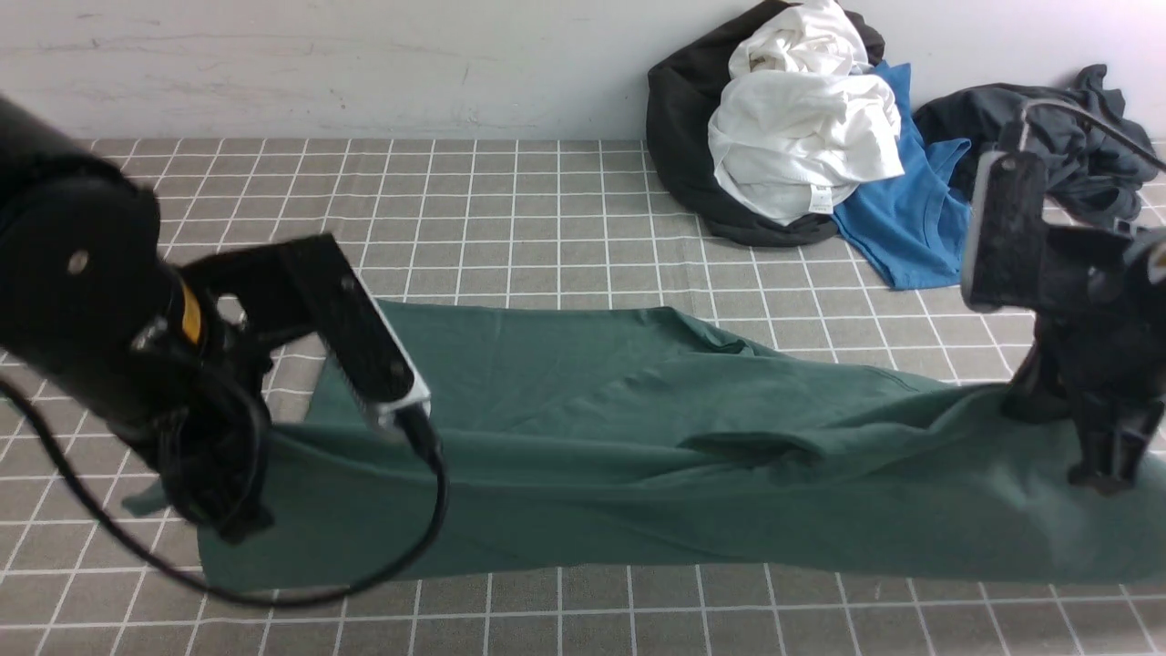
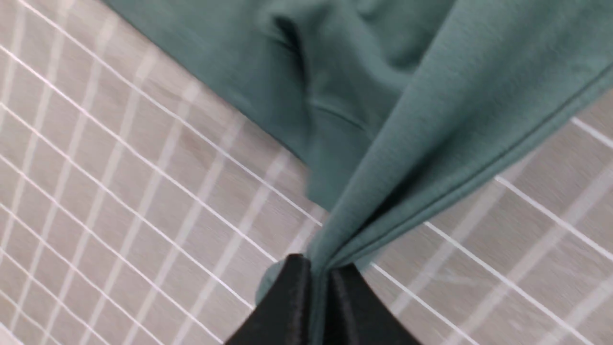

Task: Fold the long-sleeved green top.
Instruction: Use both arms to drag the lower edge of the fabric forward and fold it over the upper edge

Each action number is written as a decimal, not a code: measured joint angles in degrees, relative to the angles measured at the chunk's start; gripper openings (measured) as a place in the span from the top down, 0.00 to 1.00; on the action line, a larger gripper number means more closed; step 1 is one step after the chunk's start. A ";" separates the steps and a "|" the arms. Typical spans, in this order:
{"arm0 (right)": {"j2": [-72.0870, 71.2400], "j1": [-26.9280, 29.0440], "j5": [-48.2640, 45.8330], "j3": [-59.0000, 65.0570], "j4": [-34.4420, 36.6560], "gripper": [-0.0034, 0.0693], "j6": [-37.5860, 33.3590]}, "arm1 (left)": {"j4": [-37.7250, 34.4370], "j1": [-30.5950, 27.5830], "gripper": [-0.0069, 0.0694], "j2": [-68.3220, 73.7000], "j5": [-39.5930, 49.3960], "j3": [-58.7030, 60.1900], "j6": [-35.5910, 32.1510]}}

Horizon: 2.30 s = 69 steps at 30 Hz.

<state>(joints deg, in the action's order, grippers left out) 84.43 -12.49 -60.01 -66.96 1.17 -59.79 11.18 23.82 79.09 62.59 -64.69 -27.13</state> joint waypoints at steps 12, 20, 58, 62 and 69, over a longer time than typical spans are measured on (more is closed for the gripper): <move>20.89 2.40 -0.59 -22.74 2.31 0.94 -0.54 | -0.85 -9.10 0.89 24.77 -1.18 -25.61 -3.48; 32.70 2.46 2.82 -31.06 2.06 0.94 1.25 | -2.37 -12.78 0.89 39.06 -1.69 -39.37 -3.57; 48.00 -5.61 8.86 -39.01 18.18 0.45 30.69 | -12.00 -10.11 0.88 42.60 7.57 -33.53 10.65; 47.44 -4.35 9.23 -39.07 11.99 0.45 35.51 | -12.06 -10.11 0.92 41.30 7.30 -25.70 10.16; 42.74 -1.13 1.86 -41.27 8.18 0.45 37.82 | -9.36 -10.11 0.92 40.62 6.18 -21.61 10.16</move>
<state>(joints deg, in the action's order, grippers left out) 127.17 -13.62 -58.15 -108.23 9.35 -21.97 1.82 13.72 119.71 68.78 -86.30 -16.96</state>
